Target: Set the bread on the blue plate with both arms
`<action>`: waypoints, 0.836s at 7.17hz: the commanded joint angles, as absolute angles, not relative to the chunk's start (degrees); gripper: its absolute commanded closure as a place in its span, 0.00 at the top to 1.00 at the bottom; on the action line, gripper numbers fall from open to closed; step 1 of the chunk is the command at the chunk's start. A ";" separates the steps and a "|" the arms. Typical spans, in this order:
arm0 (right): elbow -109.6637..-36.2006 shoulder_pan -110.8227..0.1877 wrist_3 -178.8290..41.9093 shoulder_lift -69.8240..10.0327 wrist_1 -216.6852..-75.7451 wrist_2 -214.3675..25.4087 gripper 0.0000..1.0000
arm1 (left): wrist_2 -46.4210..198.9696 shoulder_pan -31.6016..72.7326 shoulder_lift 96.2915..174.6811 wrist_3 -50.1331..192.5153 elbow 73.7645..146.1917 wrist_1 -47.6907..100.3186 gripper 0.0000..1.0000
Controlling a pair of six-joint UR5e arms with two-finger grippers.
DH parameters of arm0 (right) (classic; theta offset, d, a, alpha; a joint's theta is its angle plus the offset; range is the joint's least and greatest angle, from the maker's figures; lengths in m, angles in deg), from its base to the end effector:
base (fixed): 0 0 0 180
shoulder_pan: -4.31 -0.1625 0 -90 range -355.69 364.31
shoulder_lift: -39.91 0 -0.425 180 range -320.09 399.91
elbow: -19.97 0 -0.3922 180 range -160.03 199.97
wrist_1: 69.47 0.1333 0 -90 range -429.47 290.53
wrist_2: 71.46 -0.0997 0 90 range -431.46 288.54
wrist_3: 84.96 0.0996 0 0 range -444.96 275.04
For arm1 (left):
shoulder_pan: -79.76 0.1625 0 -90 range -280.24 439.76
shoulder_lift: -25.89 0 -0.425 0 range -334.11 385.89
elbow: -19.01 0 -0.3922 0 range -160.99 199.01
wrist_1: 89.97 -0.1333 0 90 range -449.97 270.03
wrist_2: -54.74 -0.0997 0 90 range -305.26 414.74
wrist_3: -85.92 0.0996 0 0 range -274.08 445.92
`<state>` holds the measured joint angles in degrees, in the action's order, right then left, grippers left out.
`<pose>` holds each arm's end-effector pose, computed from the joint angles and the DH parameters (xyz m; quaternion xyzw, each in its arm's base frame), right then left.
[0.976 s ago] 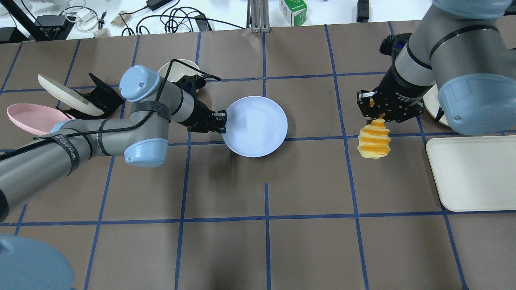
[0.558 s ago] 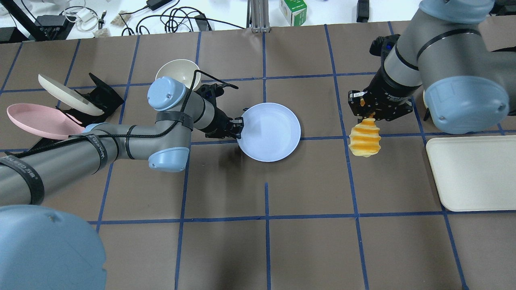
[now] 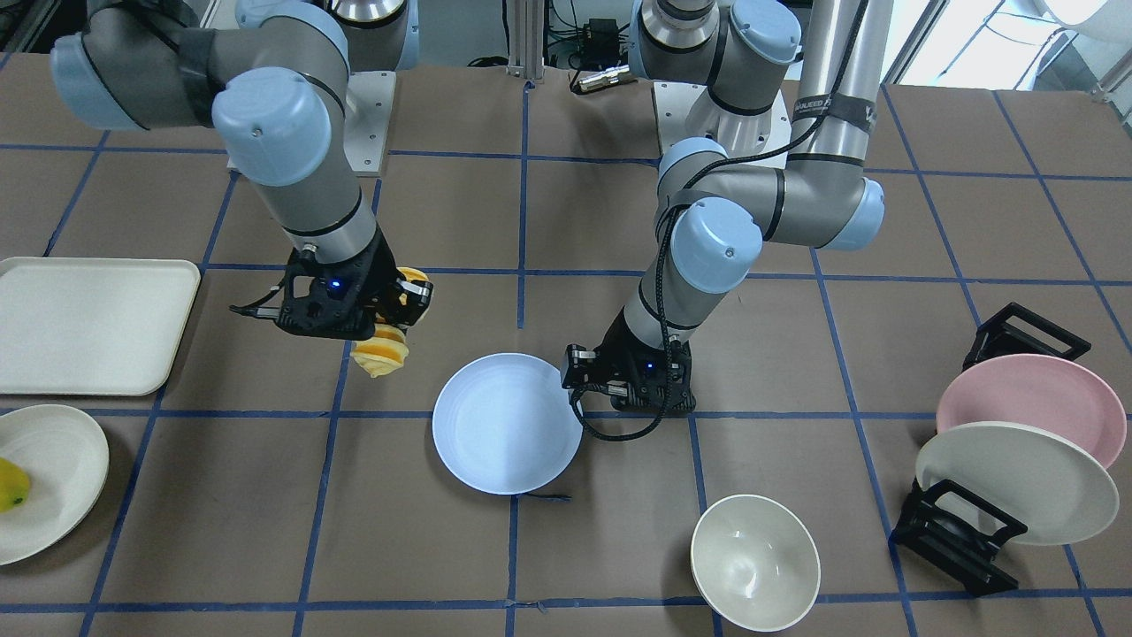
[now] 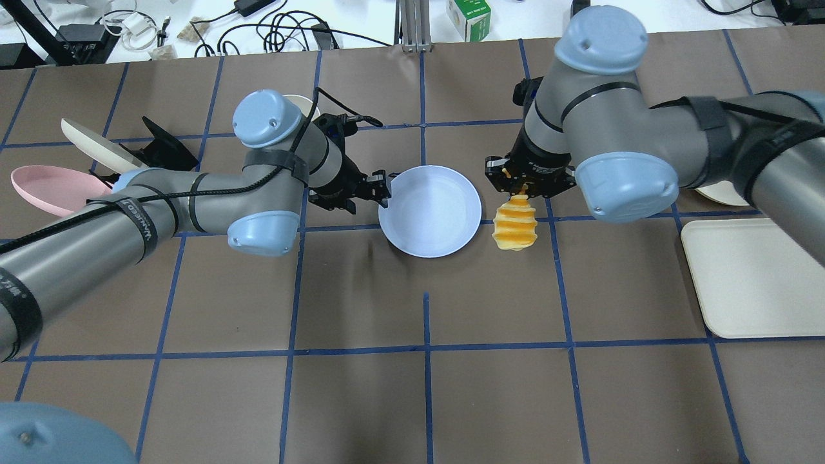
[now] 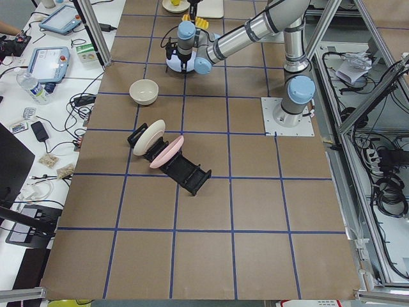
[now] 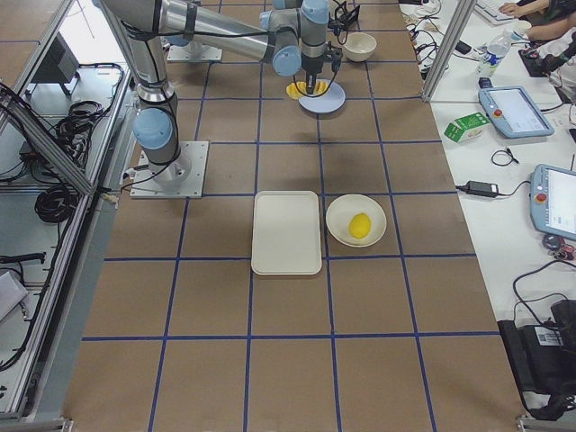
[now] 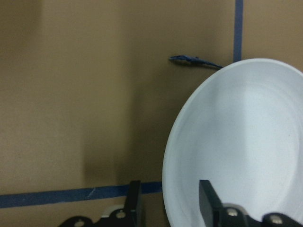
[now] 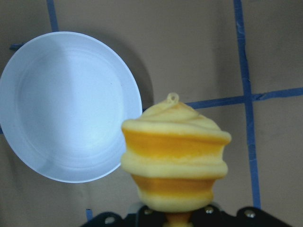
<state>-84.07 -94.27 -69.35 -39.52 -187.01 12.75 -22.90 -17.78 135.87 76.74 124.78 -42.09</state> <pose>0.2222 -0.5117 0.3231 0.0599 0.9966 -0.0144 0.0547 -0.2285 -0.5482 0.2471 0.0082 -0.9926 0.0390 0.1144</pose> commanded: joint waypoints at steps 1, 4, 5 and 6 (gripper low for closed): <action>-78.68 -98.85 -68.78 -32.46 -190.32 12.74 0.00 | -28.65 -17.54 130.51 81.51 114.77 -19.24 1.00; -69.42 -104.66 -67.91 -21.11 -190.49 13.00 0.00 | -32.27 -17.36 124.70 86.18 103.05 -0.24 1.00; -69.84 -104.84 -67.91 -19.87 -190.58 12.83 0.00 | -32.44 -17.18 122.85 86.27 103.21 -0.14 1.00; -69.76 -104.85 -67.56 -19.77 -190.49 12.83 0.00 | -34.01 -16.57 121.36 84.97 103.12 -0.23 1.00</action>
<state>-69.99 -104.58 -67.86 -20.78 -190.49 12.87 -32.71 -17.08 123.35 85.76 103.60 -0.69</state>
